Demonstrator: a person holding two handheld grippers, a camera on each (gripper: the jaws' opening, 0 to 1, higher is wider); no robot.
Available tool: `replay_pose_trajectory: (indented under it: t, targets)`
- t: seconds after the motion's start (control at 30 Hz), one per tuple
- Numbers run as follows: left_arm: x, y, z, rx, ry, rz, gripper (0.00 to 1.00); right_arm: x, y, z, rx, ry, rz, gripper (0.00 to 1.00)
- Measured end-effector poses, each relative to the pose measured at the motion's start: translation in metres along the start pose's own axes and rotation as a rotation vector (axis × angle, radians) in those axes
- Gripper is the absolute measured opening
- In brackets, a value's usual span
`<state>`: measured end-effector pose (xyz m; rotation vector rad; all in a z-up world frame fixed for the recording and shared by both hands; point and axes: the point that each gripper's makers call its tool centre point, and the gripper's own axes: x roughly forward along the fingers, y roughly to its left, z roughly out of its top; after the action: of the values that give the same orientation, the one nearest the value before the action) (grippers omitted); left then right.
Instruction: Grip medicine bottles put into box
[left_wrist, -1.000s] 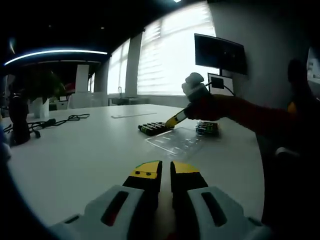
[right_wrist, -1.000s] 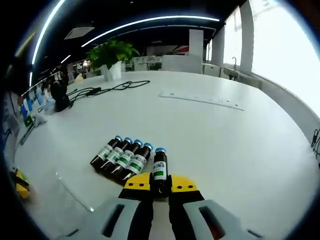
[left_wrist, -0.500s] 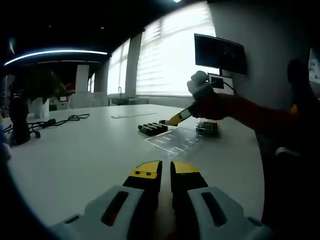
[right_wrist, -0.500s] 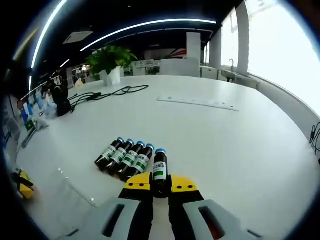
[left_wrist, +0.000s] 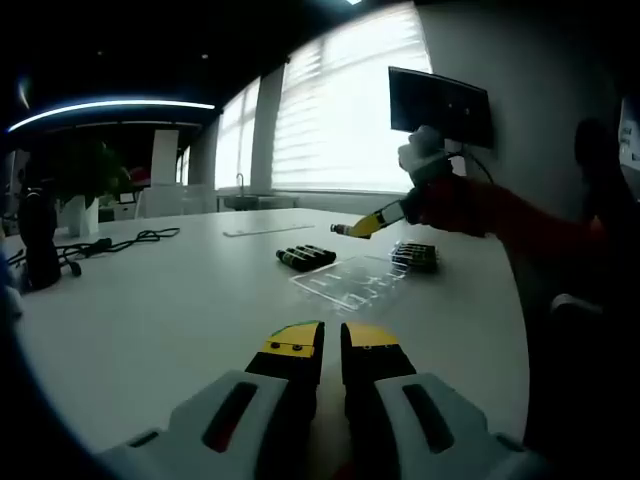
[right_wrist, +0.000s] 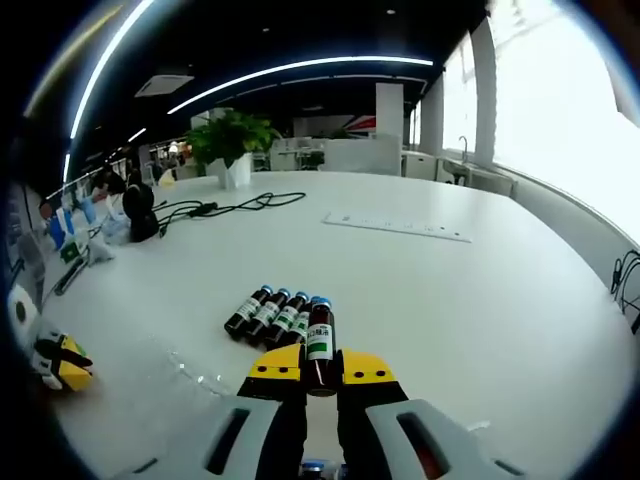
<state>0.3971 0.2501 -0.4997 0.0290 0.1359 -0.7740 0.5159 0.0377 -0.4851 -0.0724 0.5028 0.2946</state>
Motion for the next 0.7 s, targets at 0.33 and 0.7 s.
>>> replay_pose_trajectory:
  t: [0.33,0.7]
  targets:
    - [0.000,-0.001,0.000,0.004,0.003,0.001,0.02,-0.024,0.030,-0.003,0.010,-0.041,0.046,0.06]
    - [0.000,0.000,0.000,0.003,0.001,0.001,0.02,-0.035,0.048,-0.020,-0.004,-0.027,0.035,0.06]
